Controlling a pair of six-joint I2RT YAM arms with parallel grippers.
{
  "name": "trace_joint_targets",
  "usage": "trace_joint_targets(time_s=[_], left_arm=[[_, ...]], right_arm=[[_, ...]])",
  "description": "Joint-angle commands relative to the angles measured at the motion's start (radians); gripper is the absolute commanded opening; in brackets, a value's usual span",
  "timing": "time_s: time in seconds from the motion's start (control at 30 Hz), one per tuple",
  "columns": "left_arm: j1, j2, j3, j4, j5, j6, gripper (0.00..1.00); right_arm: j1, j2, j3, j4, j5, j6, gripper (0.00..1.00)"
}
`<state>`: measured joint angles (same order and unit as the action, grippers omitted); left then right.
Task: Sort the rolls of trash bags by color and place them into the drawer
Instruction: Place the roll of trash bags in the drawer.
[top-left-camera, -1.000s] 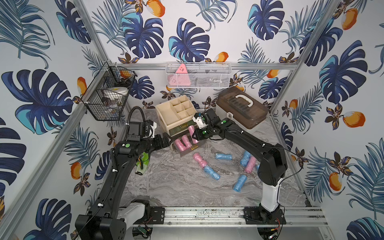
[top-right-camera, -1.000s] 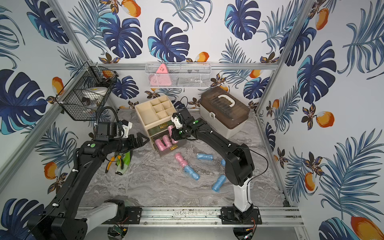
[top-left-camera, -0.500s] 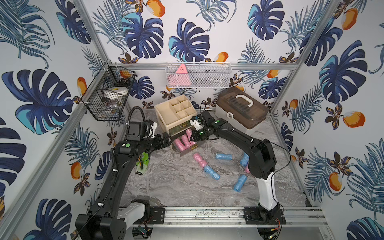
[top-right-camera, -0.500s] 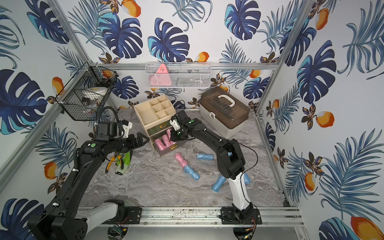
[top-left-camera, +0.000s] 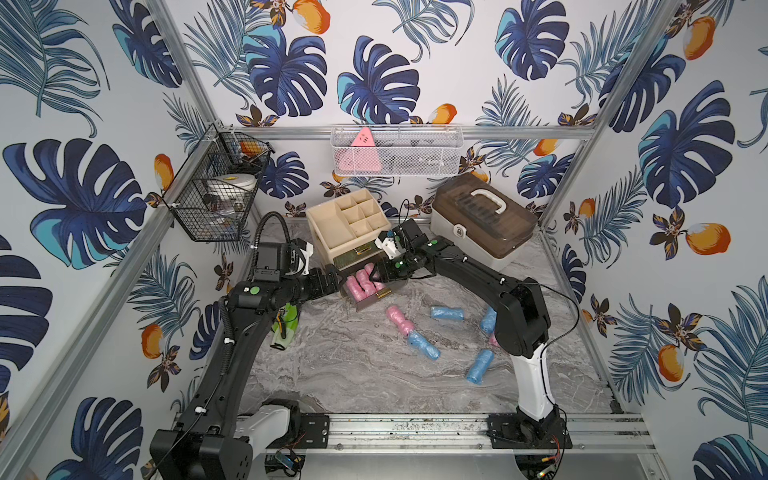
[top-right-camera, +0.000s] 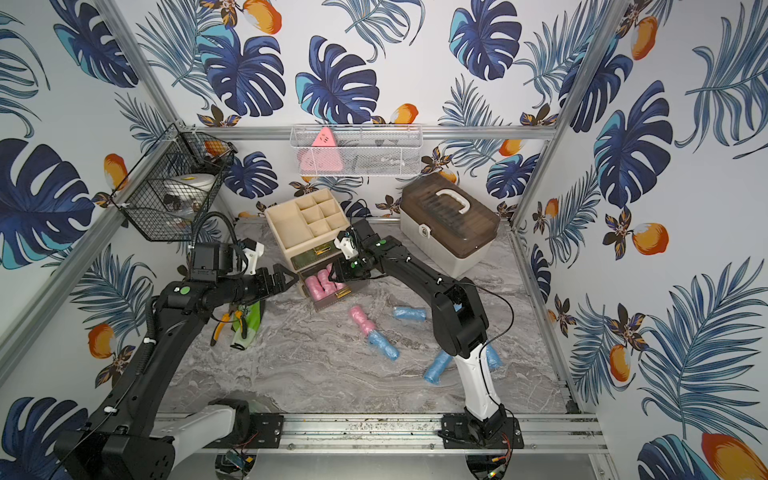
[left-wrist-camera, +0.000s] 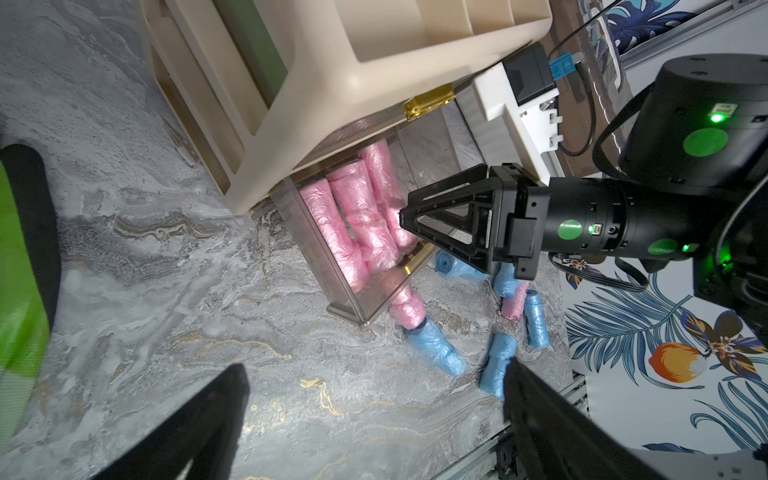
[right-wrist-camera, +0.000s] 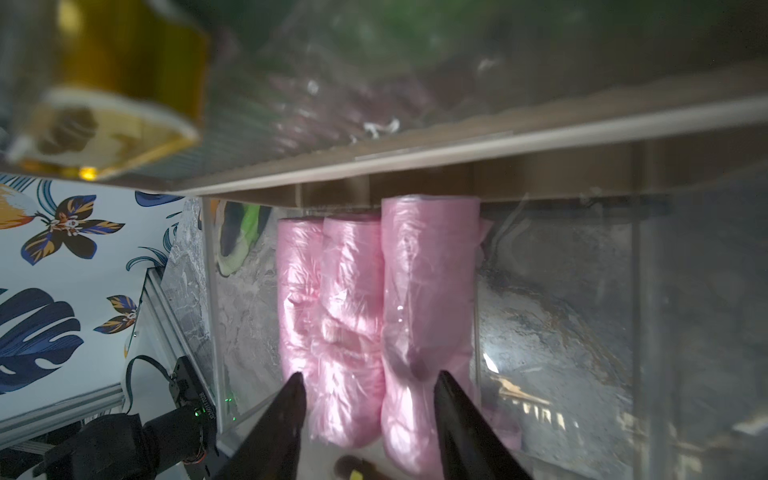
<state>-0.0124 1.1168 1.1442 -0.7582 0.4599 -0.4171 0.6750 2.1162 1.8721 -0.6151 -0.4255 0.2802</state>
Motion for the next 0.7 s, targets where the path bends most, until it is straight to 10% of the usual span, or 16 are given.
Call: trace_joint_targets(time_s=[0.0, 0.67], left_arm=[[0.002, -0.004, 0.007, 0.004, 0.008, 0.002, 0.99], [0.002, -0.035, -0.004, -0.01, -0.026, 0.004, 0.99]], right_arm=[[-0.002, -0.039, -0.012, -0.012, 0.027, 0.008, 0.55], [-0.003, -0.398, -0.422, 0.009, 0.2, -0.078, 0.51]])
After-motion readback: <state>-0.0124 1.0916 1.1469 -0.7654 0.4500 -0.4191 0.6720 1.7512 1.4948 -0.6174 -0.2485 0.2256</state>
